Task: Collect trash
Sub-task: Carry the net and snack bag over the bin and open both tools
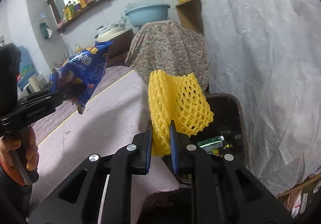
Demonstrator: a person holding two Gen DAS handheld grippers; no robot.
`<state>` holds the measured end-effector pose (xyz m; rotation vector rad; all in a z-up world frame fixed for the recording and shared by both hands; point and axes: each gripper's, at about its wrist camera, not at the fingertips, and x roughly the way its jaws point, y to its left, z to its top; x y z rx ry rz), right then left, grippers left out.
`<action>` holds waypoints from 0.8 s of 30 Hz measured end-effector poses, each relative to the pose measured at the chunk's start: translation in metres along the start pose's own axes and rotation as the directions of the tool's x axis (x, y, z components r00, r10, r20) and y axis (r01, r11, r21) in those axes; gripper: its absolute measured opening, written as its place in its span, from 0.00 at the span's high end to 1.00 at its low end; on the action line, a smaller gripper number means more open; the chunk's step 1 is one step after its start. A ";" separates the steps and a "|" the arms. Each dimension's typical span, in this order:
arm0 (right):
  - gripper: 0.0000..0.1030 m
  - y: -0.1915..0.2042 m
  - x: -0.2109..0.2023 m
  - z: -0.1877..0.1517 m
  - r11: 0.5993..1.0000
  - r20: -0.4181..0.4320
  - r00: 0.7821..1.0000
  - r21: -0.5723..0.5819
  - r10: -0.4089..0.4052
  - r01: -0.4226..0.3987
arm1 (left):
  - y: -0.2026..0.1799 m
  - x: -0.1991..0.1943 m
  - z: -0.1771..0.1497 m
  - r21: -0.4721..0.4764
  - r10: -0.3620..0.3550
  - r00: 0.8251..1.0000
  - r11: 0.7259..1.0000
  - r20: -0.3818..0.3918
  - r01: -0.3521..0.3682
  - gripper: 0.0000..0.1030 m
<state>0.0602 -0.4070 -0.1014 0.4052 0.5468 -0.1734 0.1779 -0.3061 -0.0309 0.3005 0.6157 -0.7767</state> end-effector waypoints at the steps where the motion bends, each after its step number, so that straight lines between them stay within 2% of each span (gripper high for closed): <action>1: 0.84 -0.006 -0.001 -0.003 1.000 0.000 1.000 0.009 -0.012 0.012 | -0.006 0.000 0.000 -0.007 -0.015 1.000 1.000 -0.002 0.015 0.75; 5: 0.84 -0.028 -0.005 -0.013 0.998 -0.006 0.999 0.053 -0.040 0.041 | -0.035 0.007 -0.002 -0.024 -0.057 0.998 0.998 -0.016 0.057 0.75; 9: 0.84 -0.049 0.001 -0.023 0.994 -0.034 0.997 0.082 -0.069 0.072 | -0.063 0.018 -0.003 -0.030 -0.068 0.997 0.997 -0.036 0.067 0.75; 13: 0.84 -0.067 0.022 -0.026 0.991 -0.070 0.994 0.096 -0.086 0.093 | -0.081 0.034 -0.004 -0.038 -0.075 0.995 0.997 -0.062 0.073 0.75; 20: 0.82 -0.088 0.072 -0.027 0.990 -0.132 0.987 0.102 -0.088 0.101 | -0.089 0.060 -0.008 -0.072 -0.083 0.990 0.995 -0.117 0.075 0.75; 22: 0.80 -0.095 0.081 -0.031 0.987 -0.137 0.986 0.116 -0.099 0.115 | -0.091 0.067 -0.009 -0.070 -0.076 0.989 0.995 -0.131 0.067 0.75; 23: 0.74 -0.096 0.083 -0.035 0.985 -0.139 0.985 0.126 -0.099 0.117 | -0.092 0.070 -0.010 -0.071 -0.075 0.988 0.995 -0.136 0.066 0.75; 24: 0.63 -0.100 0.086 -0.036 0.983 -0.144 0.985 0.144 -0.096 0.117 | -0.093 0.073 -0.011 -0.073 -0.075 0.987 0.995 -0.142 0.065 0.75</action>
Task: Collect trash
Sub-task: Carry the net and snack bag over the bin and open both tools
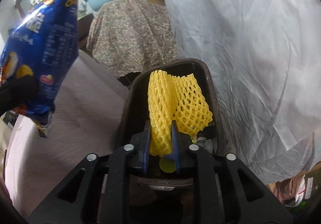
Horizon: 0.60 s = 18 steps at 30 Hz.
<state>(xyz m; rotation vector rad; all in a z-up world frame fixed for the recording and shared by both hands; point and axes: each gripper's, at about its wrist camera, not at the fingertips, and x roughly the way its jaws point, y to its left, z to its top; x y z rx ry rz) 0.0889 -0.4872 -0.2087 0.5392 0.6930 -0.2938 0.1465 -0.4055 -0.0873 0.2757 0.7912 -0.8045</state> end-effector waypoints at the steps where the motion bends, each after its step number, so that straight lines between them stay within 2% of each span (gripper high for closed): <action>1: 0.58 -0.004 0.002 -0.001 1.000 -0.001 1.000 0.014 0.003 -0.003 | -0.001 0.003 0.000 -0.001 0.001 1.000 1.000 -0.006 -0.001 0.75; 2: 0.53 -0.006 0.004 -0.002 1.000 0.000 1.000 0.023 0.003 -0.003 | -0.001 0.005 0.000 0.001 0.003 1.000 1.000 -0.009 -0.003 0.75; 3: 0.51 -0.008 0.005 -0.004 1.000 0.000 1.000 0.025 -0.003 0.003 | -0.002 0.007 0.001 0.005 0.005 1.000 1.000 -0.012 -0.005 0.75; 8: 0.51 -0.016 0.004 -0.011 0.999 -0.006 1.000 0.041 -0.019 0.020 | -0.008 0.020 0.005 0.022 0.021 0.999 1.000 -0.034 -0.020 0.75; 13: 0.46 -0.028 -0.007 -0.015 0.996 0.018 0.998 0.065 -0.060 0.059 | -0.013 0.043 0.013 0.044 0.041 0.996 0.998 -0.083 -0.037 0.75; 18: 0.46 -0.042 -0.018 -0.018 0.992 0.035 0.995 0.091 -0.096 0.093 | -0.012 0.070 0.018 0.045 0.062 0.984 0.997 -0.167 -0.056 0.75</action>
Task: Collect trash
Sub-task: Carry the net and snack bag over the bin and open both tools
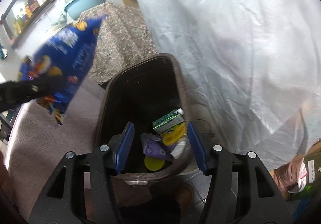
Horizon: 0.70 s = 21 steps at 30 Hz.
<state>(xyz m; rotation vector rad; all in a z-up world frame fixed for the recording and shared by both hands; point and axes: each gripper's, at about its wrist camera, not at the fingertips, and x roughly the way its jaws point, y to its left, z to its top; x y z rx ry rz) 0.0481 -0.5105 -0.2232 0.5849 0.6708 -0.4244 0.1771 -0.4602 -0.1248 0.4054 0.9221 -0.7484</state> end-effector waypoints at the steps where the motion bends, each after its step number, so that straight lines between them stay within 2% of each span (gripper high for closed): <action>1: 0.46 -0.002 -0.002 0.000 1.000 0.003 1.000 -0.004 -0.013 0.013 | 0.001 0.005 0.003 -0.012 -0.006 1.000 1.000 -0.024 0.006 0.75; 4: 0.44 -0.007 -0.008 -0.001 0.998 0.018 0.998 -0.010 -0.056 0.056 | 0.000 0.015 0.008 -0.040 -0.001 0.998 0.999 -0.070 -0.002 0.75; 6: 0.37 -0.011 -0.014 -0.001 0.998 0.031 0.997 0.005 -0.069 0.069 | 0.001 0.026 0.009 -0.070 -0.011 0.993 0.998 -0.120 0.003 0.73; 8: 0.37 -0.014 -0.017 0.000 0.997 0.039 0.996 0.010 -0.077 0.076 | 0.002 0.033 0.008 -0.087 -0.031 0.989 0.996 -0.144 0.018 0.68; 10: 0.37 -0.015 -0.019 0.001 0.996 0.040 0.995 -0.001 -0.091 0.091 | 0.001 0.037 0.006 -0.090 -0.016 0.988 0.996 -0.153 0.002 0.66; 14: 0.37 -0.017 -0.022 0.003 0.996 0.046 0.995 -0.002 -0.092 0.092 | 0.001 0.039 0.005 -0.087 -0.004 0.988 0.996 -0.154 -0.009 0.61; 18: 0.37 -0.013 -0.022 0.003 0.996 0.044 0.995 -0.011 -0.089 0.090 | -0.001 0.034 0.009 -0.077 0.007 0.992 0.997 -0.126 -0.017 0.47; 21: 0.37 -0.012 -0.023 0.002 0.996 0.046 0.995 -0.018 -0.091 0.092 | -0.003 0.029 0.011 -0.054 0.026 0.995 0.998 -0.100 -0.032 0.44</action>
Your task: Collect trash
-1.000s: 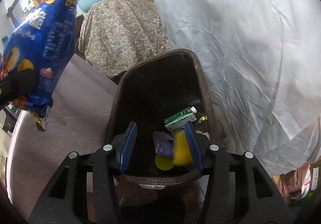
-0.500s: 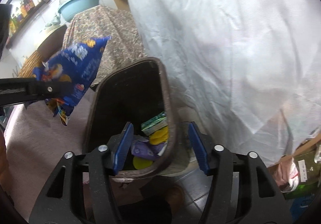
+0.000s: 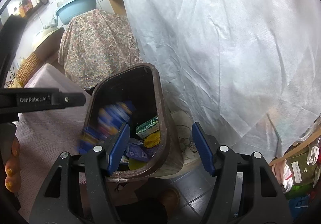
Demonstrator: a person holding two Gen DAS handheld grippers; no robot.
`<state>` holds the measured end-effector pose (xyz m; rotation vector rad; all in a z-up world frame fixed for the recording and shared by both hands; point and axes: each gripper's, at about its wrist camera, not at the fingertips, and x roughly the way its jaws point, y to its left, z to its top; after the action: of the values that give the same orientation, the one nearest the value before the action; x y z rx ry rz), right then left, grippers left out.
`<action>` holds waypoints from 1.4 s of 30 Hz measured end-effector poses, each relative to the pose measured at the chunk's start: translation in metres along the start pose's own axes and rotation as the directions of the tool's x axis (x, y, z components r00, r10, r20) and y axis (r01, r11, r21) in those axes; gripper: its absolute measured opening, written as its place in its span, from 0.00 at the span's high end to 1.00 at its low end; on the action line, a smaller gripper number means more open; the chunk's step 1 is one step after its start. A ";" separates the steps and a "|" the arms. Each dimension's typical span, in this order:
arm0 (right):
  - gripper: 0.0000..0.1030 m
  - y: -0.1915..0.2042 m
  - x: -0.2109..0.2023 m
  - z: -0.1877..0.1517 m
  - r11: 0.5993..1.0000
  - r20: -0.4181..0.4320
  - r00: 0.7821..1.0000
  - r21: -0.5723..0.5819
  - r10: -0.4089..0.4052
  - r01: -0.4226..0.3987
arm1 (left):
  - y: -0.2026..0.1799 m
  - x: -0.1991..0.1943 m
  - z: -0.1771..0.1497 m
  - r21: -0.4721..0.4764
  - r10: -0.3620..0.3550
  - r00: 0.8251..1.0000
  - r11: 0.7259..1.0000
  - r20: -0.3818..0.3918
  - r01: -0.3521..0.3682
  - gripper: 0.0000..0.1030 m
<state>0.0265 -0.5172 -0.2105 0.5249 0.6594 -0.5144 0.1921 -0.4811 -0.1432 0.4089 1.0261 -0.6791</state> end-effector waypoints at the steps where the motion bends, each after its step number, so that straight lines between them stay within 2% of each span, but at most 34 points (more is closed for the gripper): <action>1: 0.37 0.000 0.000 0.000 1.000 0.000 1.000 -0.002 -0.001 0.001 | 0.000 -0.001 0.001 0.000 -0.003 1.000 1.000 0.003 0.003 0.44; 5: 0.37 0.001 -0.002 0.001 1.000 0.003 1.000 0.002 -0.002 0.002 | 0.000 -0.013 0.002 -0.003 -0.020 0.999 1.000 0.030 0.020 0.42; 10: 0.37 0.006 -0.009 0.003 1.000 0.013 1.000 -0.010 -0.012 0.012 | -0.003 -0.043 -0.007 0.043 0.010 0.994 0.999 0.108 -0.014 0.36; 12: 0.37 0.010 -0.014 0.003 1.000 0.019 1.000 -0.021 -0.016 0.016 | 0.005 -0.064 -0.014 0.043 0.004 0.988 0.999 0.152 -0.011 0.29; 16: 0.36 0.025 -0.034 0.005 0.999 0.043 0.999 -0.041 -0.011 0.013 | 0.023 -0.103 -0.032 0.039 0.006 0.973 0.999 0.229 -0.015 0.26; 18: 0.36 0.040 -0.051 0.005 0.996 0.078 0.996 -0.076 -0.031 0.037 | 0.029 -0.123 -0.044 0.050 0.018 0.962 0.998 0.271 -0.033 0.22; 19: 0.36 0.052 -0.064 0.005 0.993 0.116 0.993 -0.109 -0.039 0.052 | 0.033 -0.137 -0.053 0.057 0.031 0.953 0.997 0.301 -0.051 0.21; 20: 0.29 0.061 -0.074 0.005 0.990 0.143 0.989 -0.131 -0.040 0.059 | 0.038 -0.149 -0.060 0.059 0.043 0.944 0.996 0.328 -0.066 0.17; 21: 0.15 0.073 -0.089 0.003 0.986 0.180 0.983 -0.156 -0.036 0.065 | 0.047 -0.167 -0.072 0.052 0.052 0.929 0.996 0.367 -0.076 0.12; 23: 0.07 0.096 -0.120 -0.001 0.981 0.254 0.967 -0.188 -0.003 0.052 | 0.064 -0.196 -0.094 0.021 0.069 0.899 0.996 0.432 -0.087 0.05; 27: 0.06 0.141 -0.171 -0.012 0.962 0.324 0.940 -0.273 0.103 -0.011 | 0.098 -0.246 -0.143 -0.051 0.153 0.831 0.988 0.535 -0.149 0.05; 30: 0.06 0.170 -0.204 -0.033 0.944 0.364 0.911 -0.321 0.196 -0.074 | 0.118 -0.273 -0.182 -0.115 0.228 0.780 0.973 0.583 -0.199 0.05; 31: 0.06 0.177 -0.210 -0.040 0.940 0.376 0.903 -0.333 0.210 -0.080 | 0.123 -0.281 -0.194 -0.143 0.251 0.766 0.968 0.592 -0.207 0.05; 35: 0.06 0.207 -0.238 -0.071 0.918 0.420 0.874 -0.391 0.245 -0.069 | 0.139 -0.301 -0.233 -0.244 0.326 0.729 0.944 0.602 -0.221 0.05; 38: 0.06 0.227 -0.255 -0.089 0.894 0.437 0.856 -0.445 0.277 -0.062 | 0.153 -0.317 -0.259 -0.349 0.403 0.689 0.909 0.602 -0.226 0.05; 42: 0.06 0.247 -0.279 -0.106 0.858 0.416 0.834 -0.498 0.361 -0.123 | 0.168 -0.342 -0.293 -0.447 0.481 0.636 0.864 0.603 -0.230 0.05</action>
<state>-0.0617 -0.1908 -0.0207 0.0149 0.1860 -0.2124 0.0017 -0.0710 0.0206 0.0252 0.2801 -0.2288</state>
